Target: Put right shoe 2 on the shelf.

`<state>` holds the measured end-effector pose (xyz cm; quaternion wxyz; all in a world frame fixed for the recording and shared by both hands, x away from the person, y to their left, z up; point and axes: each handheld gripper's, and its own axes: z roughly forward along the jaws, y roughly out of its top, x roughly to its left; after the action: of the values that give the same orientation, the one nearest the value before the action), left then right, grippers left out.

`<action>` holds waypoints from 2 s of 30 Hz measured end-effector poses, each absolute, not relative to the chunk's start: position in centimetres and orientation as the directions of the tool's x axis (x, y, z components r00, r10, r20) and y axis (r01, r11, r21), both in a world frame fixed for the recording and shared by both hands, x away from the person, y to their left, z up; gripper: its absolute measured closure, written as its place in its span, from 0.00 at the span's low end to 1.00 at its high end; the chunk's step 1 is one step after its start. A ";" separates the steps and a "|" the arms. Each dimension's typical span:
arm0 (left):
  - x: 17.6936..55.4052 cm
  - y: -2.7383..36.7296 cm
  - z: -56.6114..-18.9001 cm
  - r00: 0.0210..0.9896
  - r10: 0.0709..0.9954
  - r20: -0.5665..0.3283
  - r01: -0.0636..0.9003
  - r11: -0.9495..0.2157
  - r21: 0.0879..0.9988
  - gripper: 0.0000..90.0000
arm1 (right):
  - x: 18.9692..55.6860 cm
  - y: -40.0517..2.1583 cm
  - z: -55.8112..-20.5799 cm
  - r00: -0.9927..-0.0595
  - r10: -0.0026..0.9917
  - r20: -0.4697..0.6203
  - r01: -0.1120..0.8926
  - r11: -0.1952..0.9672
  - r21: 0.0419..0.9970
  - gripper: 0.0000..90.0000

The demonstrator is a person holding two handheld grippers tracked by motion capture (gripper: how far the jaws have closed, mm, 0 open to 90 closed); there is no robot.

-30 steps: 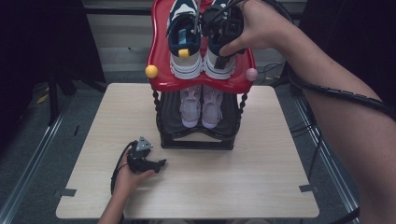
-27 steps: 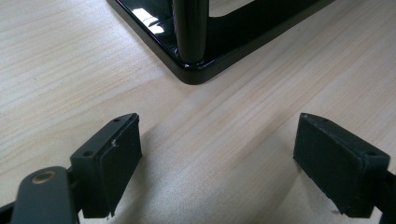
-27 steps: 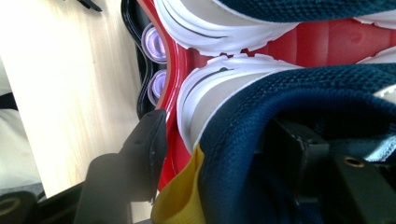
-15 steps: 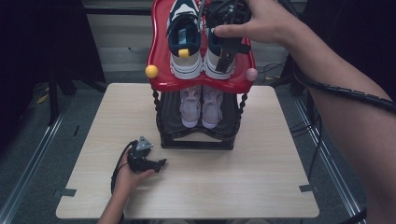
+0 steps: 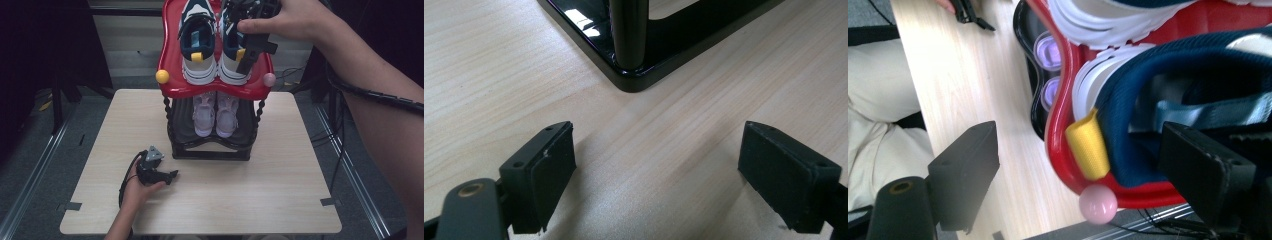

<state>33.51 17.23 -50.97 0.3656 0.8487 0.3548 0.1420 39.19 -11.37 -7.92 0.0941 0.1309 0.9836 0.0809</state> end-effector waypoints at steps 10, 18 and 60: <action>33.5 17.2 -51.0 0.708 0.706 -0.019 0.499 -0.481 0.721 0.16 | 38.3 -12.6 -7.6 -0.947 0.279 -0.161 0.249 0.951 0.183 0.18; 33.5 17.2 -51.0 0.708 0.706 -0.019 0.499 -0.481 0.721 0.16 | 37.9 -14.1 -7.9 -0.945 0.292 -0.146 0.270 0.950 0.155 0.19; 33.5 17.2 -51.0 0.704 0.710 -0.022 0.500 -0.474 0.725 0.16 | 35.2 -21.0 -10.2 -0.934 0.339 -0.110 0.334 0.941 0.061 0.21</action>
<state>33.50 17.20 -50.99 0.3681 0.8465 0.3573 0.1422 35.20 -20.98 -10.20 0.0594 0.1710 0.9833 0.0207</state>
